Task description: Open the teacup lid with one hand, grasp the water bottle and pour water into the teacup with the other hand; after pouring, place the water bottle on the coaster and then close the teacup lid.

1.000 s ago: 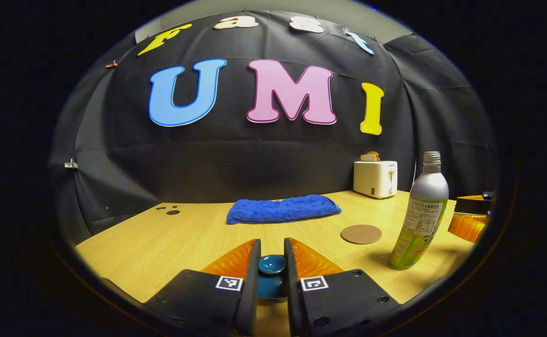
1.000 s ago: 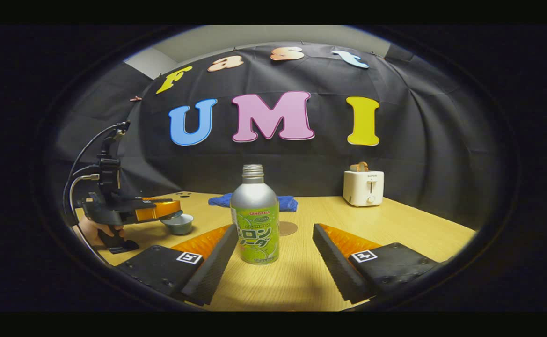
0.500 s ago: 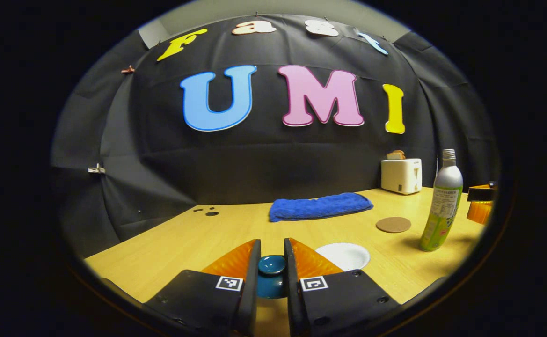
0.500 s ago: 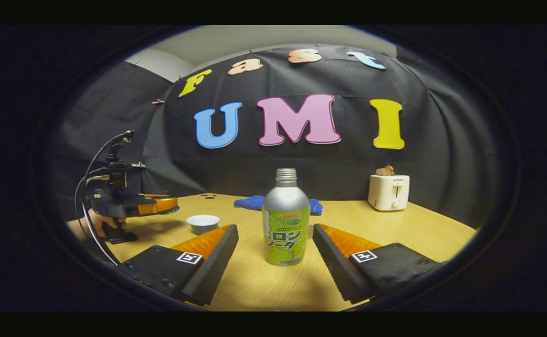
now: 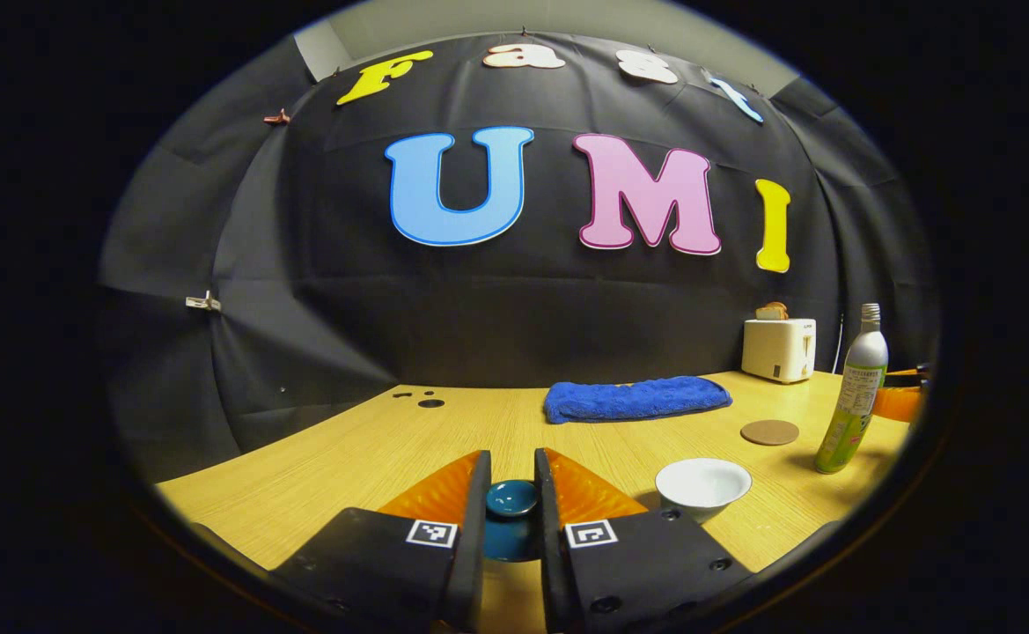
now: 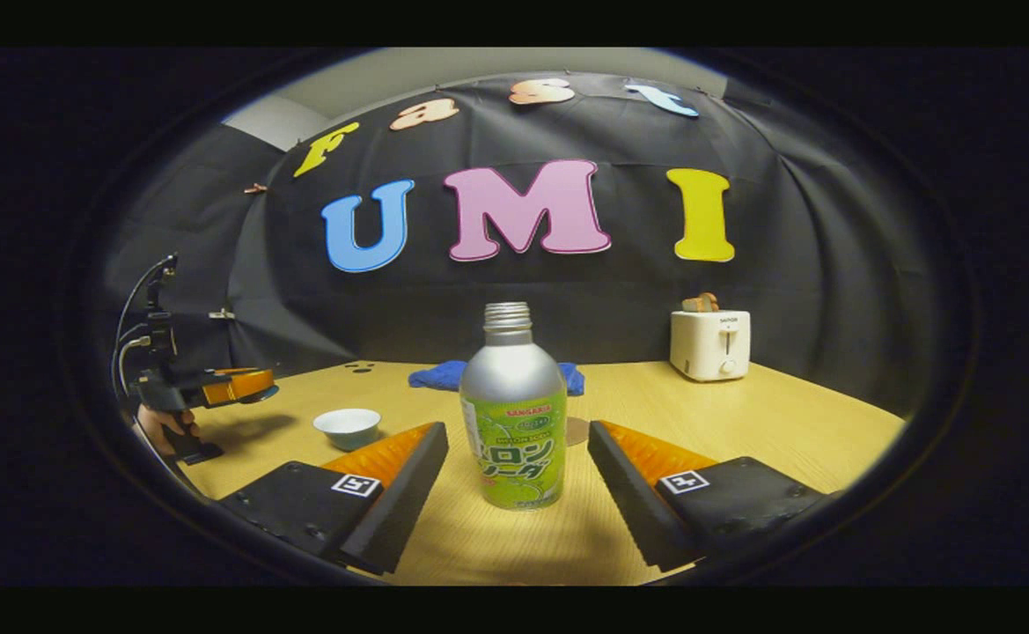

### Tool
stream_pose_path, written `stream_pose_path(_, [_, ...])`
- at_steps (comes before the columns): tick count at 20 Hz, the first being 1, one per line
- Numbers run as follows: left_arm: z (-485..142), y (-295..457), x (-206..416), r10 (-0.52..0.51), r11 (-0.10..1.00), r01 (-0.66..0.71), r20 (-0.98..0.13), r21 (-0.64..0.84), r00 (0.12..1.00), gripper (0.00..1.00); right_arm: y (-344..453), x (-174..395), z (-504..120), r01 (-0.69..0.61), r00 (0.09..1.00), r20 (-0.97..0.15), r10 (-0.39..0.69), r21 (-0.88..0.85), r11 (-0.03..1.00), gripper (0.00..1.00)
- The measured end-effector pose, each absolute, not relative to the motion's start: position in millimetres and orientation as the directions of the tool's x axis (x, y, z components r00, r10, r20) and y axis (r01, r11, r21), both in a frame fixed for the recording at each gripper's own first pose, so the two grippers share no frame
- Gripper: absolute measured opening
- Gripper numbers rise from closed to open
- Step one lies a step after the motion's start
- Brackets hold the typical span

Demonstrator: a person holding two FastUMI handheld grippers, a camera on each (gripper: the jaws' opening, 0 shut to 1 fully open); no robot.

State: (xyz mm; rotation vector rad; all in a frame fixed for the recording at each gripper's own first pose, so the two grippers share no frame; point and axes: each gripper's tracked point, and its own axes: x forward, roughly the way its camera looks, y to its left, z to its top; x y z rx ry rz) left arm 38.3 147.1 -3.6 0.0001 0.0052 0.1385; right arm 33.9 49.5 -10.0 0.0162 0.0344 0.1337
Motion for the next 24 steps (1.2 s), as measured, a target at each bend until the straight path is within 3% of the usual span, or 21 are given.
stream_pose_path(9, [-2.5,141.5,43.3,0.09,0.996,-0.09,-0.006,0.001,0.996,0.31,45.3,75.3,-11.4,-0.058,0.998,-0.027,0.058,-0.006,0.998,0.98])
stream_pose_path(17, [-1.4,140.5,43.5,0.077,0.997,-0.077,-0.006,0.002,0.997,0.31,51.5,90.5,-19.6,-0.074,0.994,-0.082,0.073,-0.008,0.997,0.98])
stream_pose_path(19, [-1.3,139.7,43.9,0.076,0.997,-0.076,-0.006,0.002,0.997,0.31,50.2,89.4,-19.2,-0.069,0.994,-0.083,0.068,-0.013,0.998,0.83])
stream_pose_path(24, [-0.7,140.2,43.4,0.077,0.997,-0.077,-0.005,0.002,0.997,0.31,56.6,90.3,-18.9,-0.097,0.99,-0.108,0.088,-0.085,0.992,0.8])
